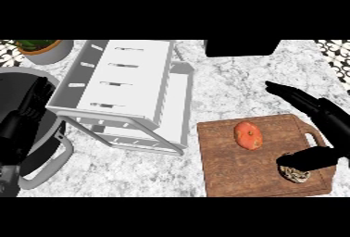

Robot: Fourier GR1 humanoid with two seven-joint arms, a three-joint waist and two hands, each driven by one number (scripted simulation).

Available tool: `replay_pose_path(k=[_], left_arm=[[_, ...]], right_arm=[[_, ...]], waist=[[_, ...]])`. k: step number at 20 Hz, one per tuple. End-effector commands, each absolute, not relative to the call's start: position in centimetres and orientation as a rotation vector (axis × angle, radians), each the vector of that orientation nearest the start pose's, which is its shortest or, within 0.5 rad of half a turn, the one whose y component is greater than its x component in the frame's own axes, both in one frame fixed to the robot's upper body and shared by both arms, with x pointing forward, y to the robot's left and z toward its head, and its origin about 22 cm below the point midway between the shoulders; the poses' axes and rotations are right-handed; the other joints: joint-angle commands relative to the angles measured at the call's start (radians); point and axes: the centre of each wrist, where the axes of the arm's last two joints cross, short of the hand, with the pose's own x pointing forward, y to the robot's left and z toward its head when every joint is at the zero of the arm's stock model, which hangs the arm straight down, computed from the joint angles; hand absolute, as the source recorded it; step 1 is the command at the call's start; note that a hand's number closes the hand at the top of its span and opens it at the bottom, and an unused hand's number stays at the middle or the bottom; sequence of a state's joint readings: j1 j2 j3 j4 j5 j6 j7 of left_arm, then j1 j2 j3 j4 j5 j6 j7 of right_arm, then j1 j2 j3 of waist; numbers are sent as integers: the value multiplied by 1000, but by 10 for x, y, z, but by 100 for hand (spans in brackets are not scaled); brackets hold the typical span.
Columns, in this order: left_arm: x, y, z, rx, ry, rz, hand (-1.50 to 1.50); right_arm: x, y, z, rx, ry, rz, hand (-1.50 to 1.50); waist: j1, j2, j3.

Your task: Pick the squash from the cutting board and place it in the tiered basket

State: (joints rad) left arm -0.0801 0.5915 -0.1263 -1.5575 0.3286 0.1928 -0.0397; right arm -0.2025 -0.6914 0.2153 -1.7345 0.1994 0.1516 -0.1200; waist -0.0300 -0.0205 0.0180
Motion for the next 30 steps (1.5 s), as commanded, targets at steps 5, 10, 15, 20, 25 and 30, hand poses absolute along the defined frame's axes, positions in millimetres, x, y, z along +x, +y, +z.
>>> replay_pose_path(k=[5, 10, 15, 20, 25, 30], left_arm=[[249, 301, 32, 97, -1447, -99, 0], [245, 297, 35, 89, -1426, -67, 0], [269, 294, 46, 83, -1444, -88, 0], [254, 282, 44, 83, -1413, -96, 0], [266, 294, 34, 71, -1415, -89, 0], [268, 292, 38, 74, -1424, -81, 0]], right_arm=[[246, -273, 153, -462, -1375, 1578, -150], [227, -248, 153, -492, -1339, 1529, -150], [243, -236, 120, -542, -1322, 1460, -150], [232, -215, 90, -598, -1243, 1448, -150], [243, -221, 56, -631, -1244, 1454, -150], [258, -247, 31, -697, -1259, 1452, -150]], waist=[[7, 14, -23], [18, 17, -20], [30, 24, -18], [33, 21, -18], [29, 23, -18], [28, 24, -18]])
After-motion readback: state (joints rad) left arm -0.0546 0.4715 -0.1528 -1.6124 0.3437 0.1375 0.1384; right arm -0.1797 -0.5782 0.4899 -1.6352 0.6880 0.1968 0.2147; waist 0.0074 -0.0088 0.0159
